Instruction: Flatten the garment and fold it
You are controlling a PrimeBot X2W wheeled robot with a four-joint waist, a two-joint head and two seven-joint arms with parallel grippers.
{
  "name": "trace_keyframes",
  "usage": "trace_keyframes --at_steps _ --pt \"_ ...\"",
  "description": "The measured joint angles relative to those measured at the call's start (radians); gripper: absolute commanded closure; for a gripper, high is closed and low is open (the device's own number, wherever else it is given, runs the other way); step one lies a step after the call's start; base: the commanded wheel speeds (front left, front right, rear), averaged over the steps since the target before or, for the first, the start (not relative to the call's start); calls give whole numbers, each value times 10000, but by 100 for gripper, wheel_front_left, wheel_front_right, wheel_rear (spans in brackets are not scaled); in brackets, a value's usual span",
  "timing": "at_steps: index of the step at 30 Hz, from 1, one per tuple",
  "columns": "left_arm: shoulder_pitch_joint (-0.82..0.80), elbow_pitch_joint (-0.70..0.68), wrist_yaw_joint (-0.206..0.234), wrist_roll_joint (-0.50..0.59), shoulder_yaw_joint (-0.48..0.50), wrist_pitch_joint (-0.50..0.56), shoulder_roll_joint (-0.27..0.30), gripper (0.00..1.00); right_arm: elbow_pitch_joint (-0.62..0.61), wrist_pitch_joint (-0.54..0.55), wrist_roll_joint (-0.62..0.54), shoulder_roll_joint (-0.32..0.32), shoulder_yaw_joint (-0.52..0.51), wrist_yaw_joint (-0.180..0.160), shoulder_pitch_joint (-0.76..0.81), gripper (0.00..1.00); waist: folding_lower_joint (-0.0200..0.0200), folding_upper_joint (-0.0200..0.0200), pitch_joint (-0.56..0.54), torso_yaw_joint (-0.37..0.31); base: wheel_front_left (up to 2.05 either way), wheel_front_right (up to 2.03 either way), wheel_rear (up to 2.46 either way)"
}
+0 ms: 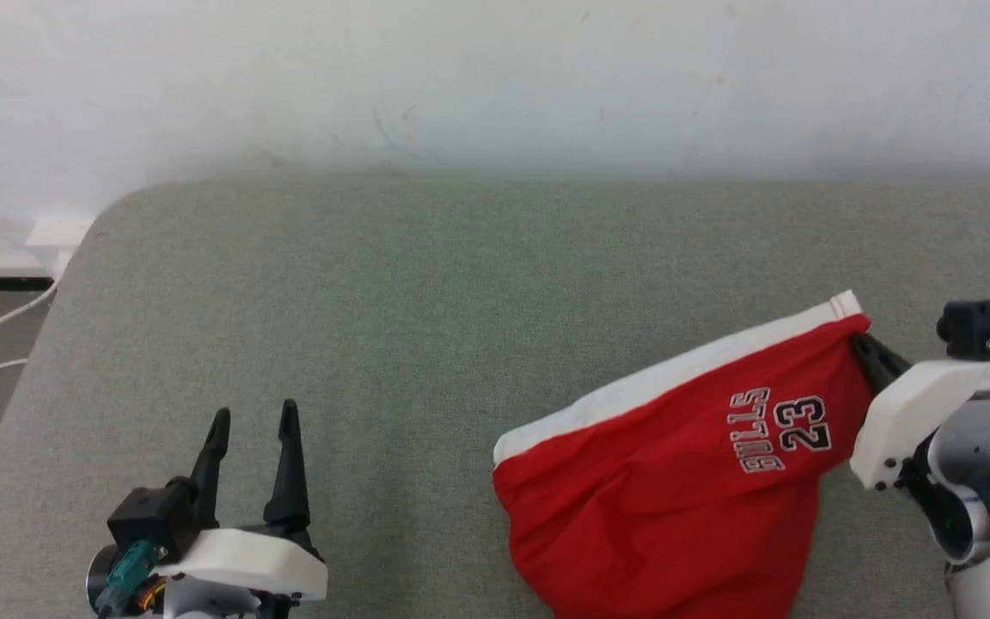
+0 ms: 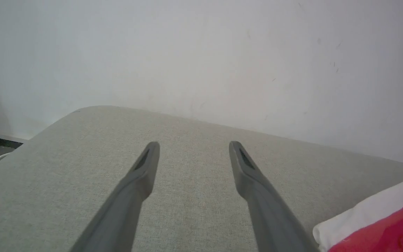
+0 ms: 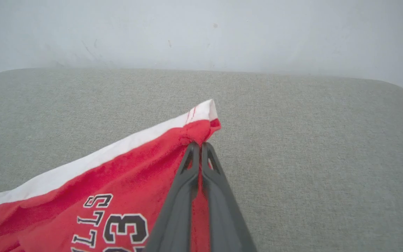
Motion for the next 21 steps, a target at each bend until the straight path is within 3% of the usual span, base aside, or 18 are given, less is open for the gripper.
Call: trace_keyframes --at_steps 10,11,12,13,21 --pt "-557 128 -330 169 -12 0 -299 0 3776 -1484 263 -380 -665 0 -1087 100 2 0 783 164 0 0 0" --pt "-593 148 -339 169 -4 0 -316 0 4138 -1801 291 -376 -729 0 -1120 91 1 1 847 185 0 0 0" --pt "-607 163 -343 171 13 0 -330 0 4456 -2113 291 -389 -732 0 -1161 56 1 0 900 202 0 0 0" --pt "-608 182 -353 180 21 0 -353 0 4736 -2408 286 -401 -734 0 -1209 2 1 1 941 215 0 0 0" --pt "-596 407 -428 272 123 0 -468 0 5643 -5394 134 -460 -744 0 -1367 0 0 0 703 170 0 0 0"
